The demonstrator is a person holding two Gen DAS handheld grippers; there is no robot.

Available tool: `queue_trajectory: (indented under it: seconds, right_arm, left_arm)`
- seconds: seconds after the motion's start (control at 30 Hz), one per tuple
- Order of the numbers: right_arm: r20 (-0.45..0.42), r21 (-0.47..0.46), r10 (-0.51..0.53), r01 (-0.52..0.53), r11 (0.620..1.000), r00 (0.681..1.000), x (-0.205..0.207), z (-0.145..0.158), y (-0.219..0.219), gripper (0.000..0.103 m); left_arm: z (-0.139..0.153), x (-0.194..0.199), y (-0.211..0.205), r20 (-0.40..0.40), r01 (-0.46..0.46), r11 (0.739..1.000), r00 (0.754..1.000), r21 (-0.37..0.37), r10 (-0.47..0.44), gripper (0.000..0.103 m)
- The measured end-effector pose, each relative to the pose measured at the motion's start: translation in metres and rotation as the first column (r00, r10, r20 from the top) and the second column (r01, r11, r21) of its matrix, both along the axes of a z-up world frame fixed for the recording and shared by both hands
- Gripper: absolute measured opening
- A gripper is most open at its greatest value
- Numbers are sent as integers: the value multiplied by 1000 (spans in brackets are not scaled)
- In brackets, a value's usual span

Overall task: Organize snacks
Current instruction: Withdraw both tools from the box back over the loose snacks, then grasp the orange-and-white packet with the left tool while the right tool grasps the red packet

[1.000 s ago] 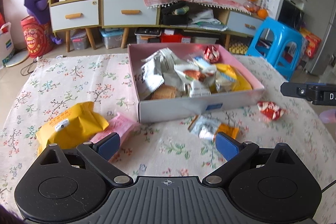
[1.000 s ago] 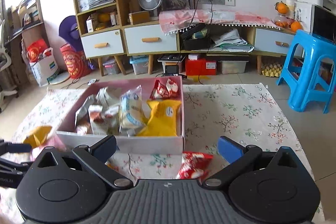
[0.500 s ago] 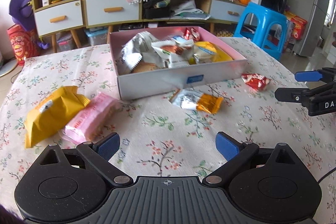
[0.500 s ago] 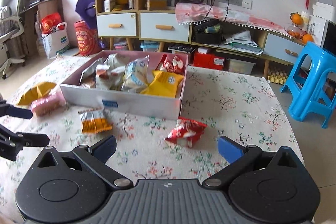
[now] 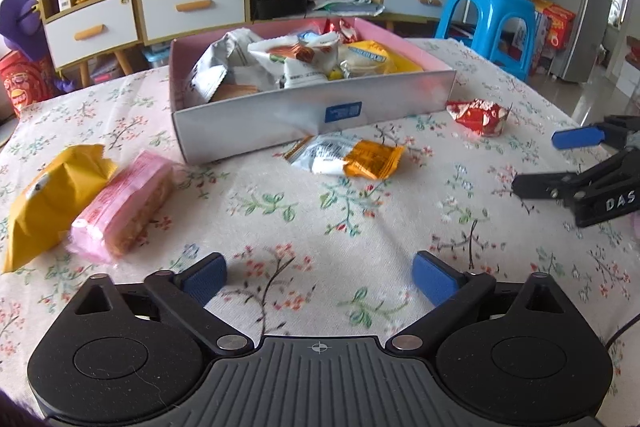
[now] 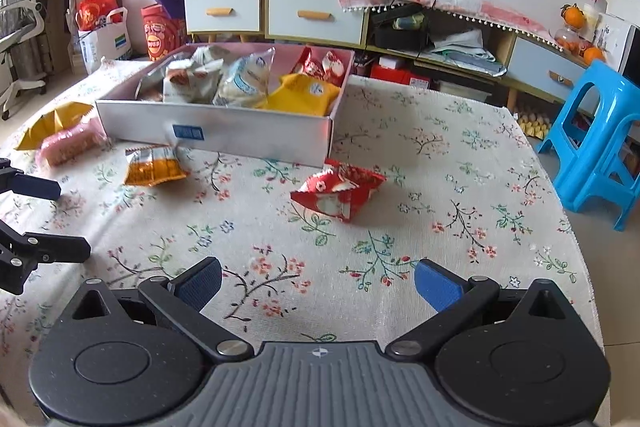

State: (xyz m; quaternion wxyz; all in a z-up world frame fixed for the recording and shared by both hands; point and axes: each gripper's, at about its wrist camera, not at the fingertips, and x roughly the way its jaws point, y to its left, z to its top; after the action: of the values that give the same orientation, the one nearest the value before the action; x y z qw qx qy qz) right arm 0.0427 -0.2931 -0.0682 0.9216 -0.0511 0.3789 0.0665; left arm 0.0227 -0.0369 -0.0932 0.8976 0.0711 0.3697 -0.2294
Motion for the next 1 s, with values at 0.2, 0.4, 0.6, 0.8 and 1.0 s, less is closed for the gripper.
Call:
queue_trajectory:
  seconds: [0.2,0.4,0.6,0.8,1.0]
  right_arm:
    - [-22,22,-5,6,1000,1000,15,-9,-2,93]
    - [-32,63,-42,44,997,999,29,-12,-5,93]
    - [-26,60,-56,57,997,998,44,-13,-2,93]
    - [-15,51,-67,68,996,998,54,-13,0,94]
    - [4,22,-67,67,998,998,59,-11,5,93]
  left_arm:
    - [-3,14,-15,30,8,1000,1000,-15,-8,103]
    - [-5,28,-30,60,26,1000,998,-18,-25,103]
    - [-7,42,-36,80,21,999,997,-30,-18,103]
    - [-7,51,-42,90,17,999,996,-33,-14,103]
    - [-6,53,-43,92,14,999,996,-34,-11,100]
